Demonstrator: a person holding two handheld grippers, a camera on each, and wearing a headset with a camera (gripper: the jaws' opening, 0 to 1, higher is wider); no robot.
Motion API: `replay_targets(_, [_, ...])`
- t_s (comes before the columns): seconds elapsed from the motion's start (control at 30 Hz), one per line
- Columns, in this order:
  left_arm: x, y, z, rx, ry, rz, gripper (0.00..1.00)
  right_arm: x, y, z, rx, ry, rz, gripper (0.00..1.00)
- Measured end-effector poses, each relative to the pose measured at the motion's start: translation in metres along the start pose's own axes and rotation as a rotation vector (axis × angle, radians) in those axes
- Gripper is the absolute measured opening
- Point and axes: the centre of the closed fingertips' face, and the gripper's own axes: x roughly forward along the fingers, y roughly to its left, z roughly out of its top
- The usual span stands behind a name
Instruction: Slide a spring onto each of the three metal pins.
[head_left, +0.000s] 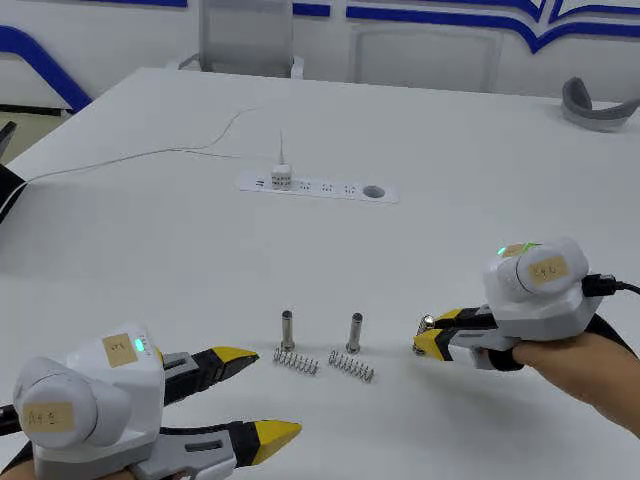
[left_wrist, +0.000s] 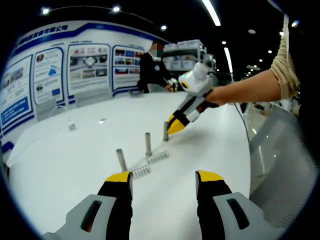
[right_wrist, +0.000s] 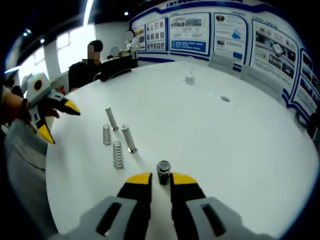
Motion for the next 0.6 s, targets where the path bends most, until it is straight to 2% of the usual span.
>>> replay_targets(0.2, [0.0, 0.0, 0.0, 0.002, -0.001, 0.0, 0.52, -0.004, 0.008, -0.013, 0.014, 0.013, 0.005, 0.16])
replay_targets(0.37, [0.001, -0.001, 0.001, 0.006, -0.001, -0.003, 0.51, -0.006, 0.017, -0.018, 0.018, 0.014, 0.016, 0.16])
replay_targets(0.6, [0.002, -0.002, 0.002, 0.01, -0.001, -0.008, 0.51, 0.0, 0.037, -0.011, -0.005, 0.005, 0.054, 0.16])
